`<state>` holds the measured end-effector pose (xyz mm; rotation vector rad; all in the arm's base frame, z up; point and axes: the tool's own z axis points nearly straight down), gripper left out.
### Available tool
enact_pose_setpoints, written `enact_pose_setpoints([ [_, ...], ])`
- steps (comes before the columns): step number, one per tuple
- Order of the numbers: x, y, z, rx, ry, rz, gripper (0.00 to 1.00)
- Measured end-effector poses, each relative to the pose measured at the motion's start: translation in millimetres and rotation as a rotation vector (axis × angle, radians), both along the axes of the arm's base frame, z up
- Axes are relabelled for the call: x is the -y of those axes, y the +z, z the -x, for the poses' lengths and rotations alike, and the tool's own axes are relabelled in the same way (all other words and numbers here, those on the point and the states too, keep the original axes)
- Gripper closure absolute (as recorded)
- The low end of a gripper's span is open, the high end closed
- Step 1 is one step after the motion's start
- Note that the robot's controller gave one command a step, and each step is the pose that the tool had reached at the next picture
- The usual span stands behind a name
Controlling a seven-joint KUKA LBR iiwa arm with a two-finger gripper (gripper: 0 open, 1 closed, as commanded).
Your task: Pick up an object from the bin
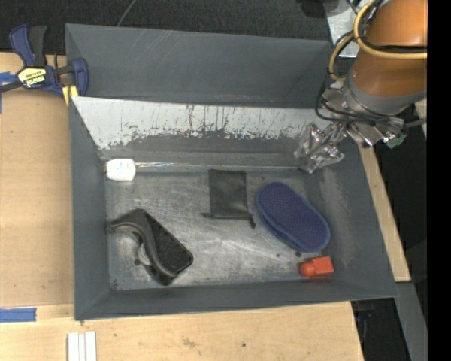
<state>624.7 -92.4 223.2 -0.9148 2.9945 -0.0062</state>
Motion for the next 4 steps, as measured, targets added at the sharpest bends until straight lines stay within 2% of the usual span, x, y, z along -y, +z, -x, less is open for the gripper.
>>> enact_pose_setpoints([
  [1,0,-3,1.3,-0.006,-0.003,-0.001,0.00],
  [2,-33,-136,22.1,-0.009,0.230,0.004,0.00],
  [3,-33,-131,19.2,0.000,0.229,0.003,1.00],
  [4,-21,25,30.7,0.001,0.397,0.005,1.00],
])
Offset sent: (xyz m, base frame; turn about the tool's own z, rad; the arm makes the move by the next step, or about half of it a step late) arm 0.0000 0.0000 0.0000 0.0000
